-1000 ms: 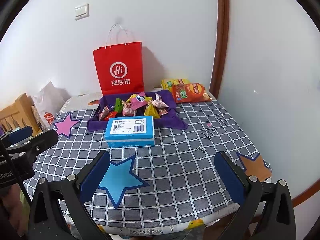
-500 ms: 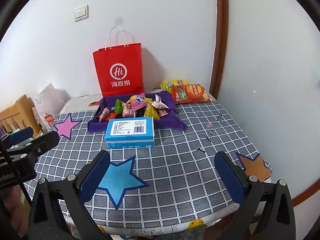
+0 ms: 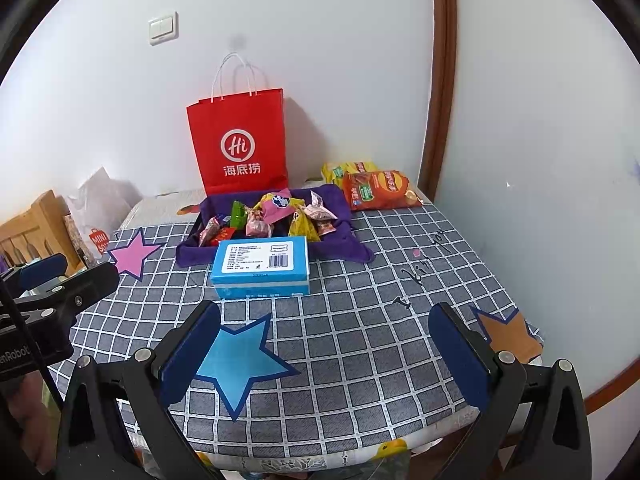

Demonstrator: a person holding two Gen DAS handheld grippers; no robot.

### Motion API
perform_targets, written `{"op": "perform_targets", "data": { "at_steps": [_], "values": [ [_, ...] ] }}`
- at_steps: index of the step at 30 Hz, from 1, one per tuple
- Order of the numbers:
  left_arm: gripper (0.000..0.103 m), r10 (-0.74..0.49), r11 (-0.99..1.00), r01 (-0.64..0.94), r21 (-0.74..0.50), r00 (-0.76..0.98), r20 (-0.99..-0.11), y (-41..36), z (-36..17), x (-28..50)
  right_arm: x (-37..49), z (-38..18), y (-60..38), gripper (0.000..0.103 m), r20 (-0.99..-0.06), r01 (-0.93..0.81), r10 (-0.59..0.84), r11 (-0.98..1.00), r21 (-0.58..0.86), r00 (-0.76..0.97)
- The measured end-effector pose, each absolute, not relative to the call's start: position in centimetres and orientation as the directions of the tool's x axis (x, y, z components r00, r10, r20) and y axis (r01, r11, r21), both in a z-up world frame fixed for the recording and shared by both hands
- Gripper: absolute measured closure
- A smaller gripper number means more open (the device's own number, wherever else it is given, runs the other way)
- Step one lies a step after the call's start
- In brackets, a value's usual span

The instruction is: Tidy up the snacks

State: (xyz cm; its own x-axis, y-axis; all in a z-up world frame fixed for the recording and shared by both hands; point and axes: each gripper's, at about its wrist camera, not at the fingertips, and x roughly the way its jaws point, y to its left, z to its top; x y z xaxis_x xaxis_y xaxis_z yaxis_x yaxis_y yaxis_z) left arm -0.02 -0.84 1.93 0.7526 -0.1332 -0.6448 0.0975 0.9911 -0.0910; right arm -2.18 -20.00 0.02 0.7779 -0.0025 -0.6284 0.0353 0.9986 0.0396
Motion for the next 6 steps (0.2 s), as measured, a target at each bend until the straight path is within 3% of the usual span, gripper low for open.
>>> {"op": "perform_targets", "data": {
  "at_steps": [6],
  "values": [
    [0.005,-0.127,0.992,0.091,-0.089,0.75,-0.649,-0.6,1.85,0.3,-2.04,-0.02,-19.81,0.001,-0.626,0.031,0.005,0.998,0.046,0.78]
  ]
}}
